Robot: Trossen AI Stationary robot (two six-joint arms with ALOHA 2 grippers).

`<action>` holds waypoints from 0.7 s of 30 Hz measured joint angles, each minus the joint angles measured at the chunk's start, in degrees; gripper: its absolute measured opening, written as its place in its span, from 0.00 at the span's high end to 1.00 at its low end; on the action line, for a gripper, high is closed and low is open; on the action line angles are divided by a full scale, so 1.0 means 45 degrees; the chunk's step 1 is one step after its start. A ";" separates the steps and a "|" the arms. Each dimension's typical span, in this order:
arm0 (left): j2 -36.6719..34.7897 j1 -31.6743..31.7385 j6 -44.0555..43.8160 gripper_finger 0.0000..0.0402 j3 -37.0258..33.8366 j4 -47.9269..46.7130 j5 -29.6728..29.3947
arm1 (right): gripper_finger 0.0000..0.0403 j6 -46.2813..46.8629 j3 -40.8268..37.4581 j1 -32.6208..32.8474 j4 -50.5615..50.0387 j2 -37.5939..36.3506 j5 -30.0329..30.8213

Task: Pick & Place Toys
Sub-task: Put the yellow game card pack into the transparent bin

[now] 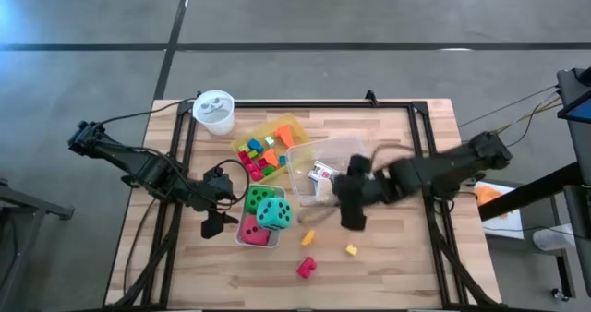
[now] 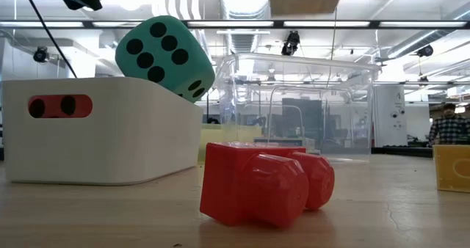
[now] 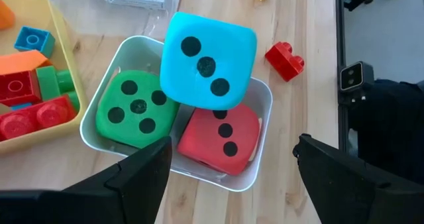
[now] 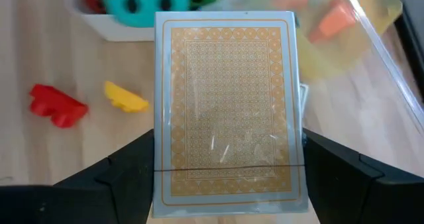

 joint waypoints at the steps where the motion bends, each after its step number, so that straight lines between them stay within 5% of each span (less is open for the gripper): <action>1: 0.0000 0.0000 0.0004 0.22 0.0000 -0.0003 -0.0005 | 0.26 -0.0129 0.0022 -0.0478 -0.0015 0.0000 -0.0410; 10: 0.0000 0.0000 0.0072 0.22 -0.0005 -0.0029 -0.0005 | 0.26 -0.1743 -0.0045 -0.3561 -0.0310 0.0427 -0.3698; 21: 0.0000 0.0000 0.0083 0.22 -0.0010 -0.0146 -0.0005 | 0.26 -0.5312 -0.0396 -0.4882 0.0022 0.0403 -0.4133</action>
